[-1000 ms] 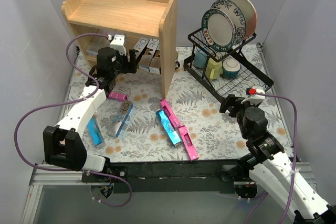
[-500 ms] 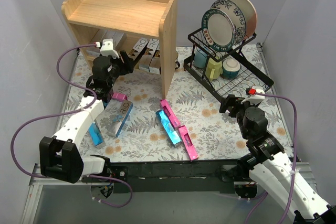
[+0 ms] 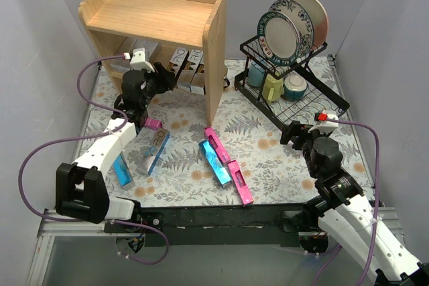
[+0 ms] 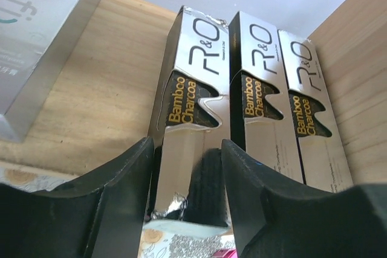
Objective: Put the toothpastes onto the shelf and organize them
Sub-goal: Place the toothpaste on the shelf.
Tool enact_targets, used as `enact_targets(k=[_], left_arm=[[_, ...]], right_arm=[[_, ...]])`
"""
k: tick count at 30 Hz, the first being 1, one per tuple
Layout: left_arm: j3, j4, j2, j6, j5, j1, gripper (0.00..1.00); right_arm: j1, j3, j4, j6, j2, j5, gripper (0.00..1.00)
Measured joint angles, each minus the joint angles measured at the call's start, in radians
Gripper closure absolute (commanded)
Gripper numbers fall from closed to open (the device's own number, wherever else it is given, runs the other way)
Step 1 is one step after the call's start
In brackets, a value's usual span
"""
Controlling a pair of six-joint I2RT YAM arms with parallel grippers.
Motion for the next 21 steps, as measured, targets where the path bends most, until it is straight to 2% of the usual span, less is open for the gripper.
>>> enact_targets(k=[21], left_arm=[[0.052,0.094,0.109,-0.044,0.015,0.002,0.63]], right_arm=[[0.0,0.0,0.0,0.0,0.0,0.0,0.07]])
